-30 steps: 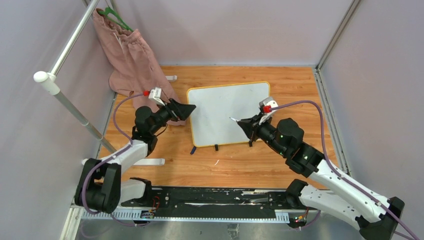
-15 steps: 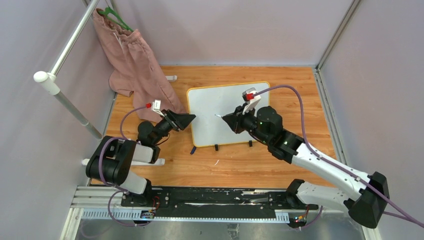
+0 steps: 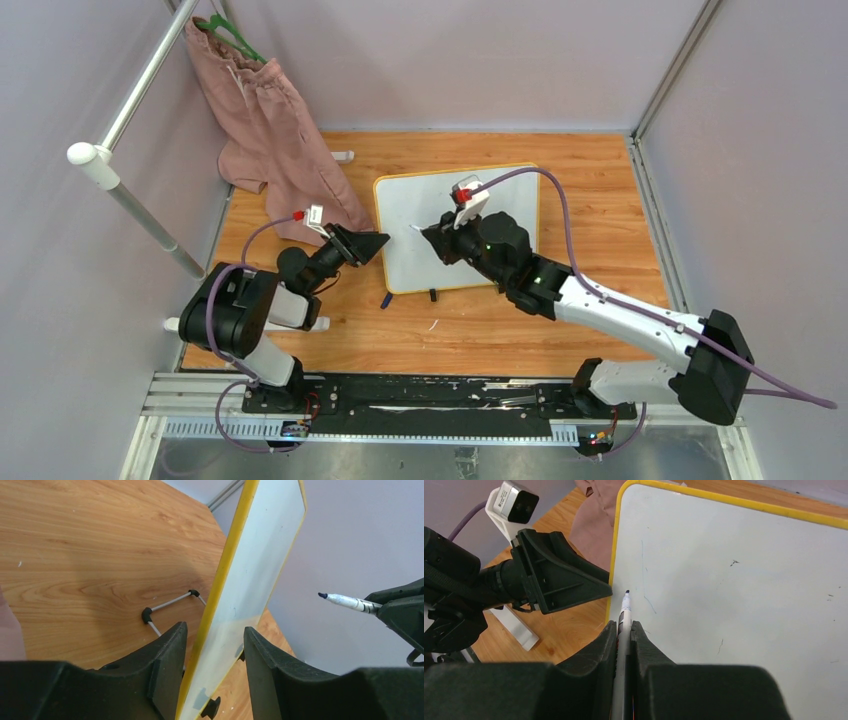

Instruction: Write a sentence on the whiteboard

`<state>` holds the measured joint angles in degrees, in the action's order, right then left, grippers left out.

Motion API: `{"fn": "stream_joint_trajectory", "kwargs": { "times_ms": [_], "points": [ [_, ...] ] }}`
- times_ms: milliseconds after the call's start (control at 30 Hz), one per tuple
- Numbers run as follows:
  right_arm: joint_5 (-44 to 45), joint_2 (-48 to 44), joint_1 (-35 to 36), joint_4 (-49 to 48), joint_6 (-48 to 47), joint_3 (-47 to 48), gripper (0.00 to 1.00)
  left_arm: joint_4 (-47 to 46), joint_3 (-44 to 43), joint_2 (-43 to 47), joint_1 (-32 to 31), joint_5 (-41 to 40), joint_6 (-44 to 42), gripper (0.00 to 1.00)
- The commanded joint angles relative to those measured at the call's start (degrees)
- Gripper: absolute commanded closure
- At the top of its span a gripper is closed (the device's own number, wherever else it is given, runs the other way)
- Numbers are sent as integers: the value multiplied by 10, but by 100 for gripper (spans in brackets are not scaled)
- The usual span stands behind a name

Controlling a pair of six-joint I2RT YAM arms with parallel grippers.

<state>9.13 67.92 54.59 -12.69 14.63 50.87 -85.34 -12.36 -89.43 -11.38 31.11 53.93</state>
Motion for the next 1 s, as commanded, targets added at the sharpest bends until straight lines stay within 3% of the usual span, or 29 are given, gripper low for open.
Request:
{"fn": "stream_joint_trajectory", "kwargs": {
  "times_ms": [0,433,967],
  "points": [
    [44,22,13,-44,-22,30,100,-34,0,-11,-3,9,-22,51],
    [54,52,19,-62,-34,43,100,-34,-7,-32,-18,19,-34,62],
    [153,124,48,-118,-101,79,100,-34,14,-36,-22,-1,-50,76]
  ]
}}
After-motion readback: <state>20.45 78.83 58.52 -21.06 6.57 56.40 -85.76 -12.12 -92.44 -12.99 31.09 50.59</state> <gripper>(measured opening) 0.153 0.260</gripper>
